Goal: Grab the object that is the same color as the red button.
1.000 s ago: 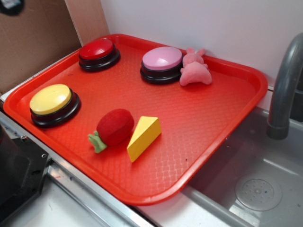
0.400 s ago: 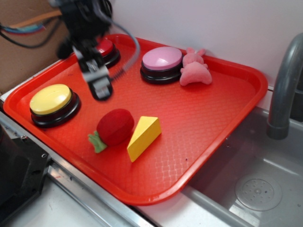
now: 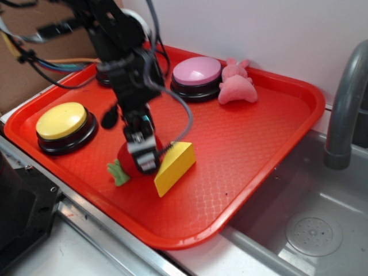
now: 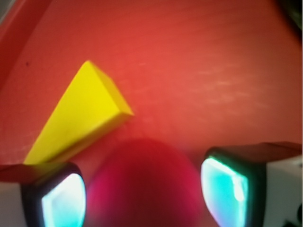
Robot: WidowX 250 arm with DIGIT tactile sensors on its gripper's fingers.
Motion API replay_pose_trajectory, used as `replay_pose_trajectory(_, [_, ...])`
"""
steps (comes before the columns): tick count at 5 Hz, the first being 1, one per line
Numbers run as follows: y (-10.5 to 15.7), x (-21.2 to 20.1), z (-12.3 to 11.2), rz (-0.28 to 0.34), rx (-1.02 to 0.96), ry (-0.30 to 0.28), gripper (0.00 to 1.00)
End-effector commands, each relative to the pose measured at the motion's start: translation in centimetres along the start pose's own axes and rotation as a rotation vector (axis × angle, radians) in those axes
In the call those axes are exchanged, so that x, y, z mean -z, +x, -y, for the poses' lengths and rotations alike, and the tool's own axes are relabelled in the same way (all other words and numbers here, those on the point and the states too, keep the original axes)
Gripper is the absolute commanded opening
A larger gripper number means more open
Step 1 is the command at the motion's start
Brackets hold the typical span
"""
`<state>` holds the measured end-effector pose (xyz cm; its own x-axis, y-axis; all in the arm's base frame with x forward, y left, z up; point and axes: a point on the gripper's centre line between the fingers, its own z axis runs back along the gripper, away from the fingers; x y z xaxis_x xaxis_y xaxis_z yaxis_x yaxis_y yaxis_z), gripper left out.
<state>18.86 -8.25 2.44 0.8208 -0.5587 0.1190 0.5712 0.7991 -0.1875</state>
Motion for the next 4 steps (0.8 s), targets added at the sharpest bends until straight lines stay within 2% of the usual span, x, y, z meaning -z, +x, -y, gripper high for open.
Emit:
replay_pose_trajectory(1, [-0.2,0.3,0.5,-0.002,-0.027,0.004,0.00])
replay_pose_trajectory(2, [-0.2,-0.7,0.7,0.014,-0.051,0.017,0.00])
replay_pose_trajectory(3, [0.2,-2.7,0.7,0.000,-0.115,0.047,0.00])
replay_pose_trajectory(4, [0.8,-7.0,-0.6,0.029,-0.211,0.059,0.00])
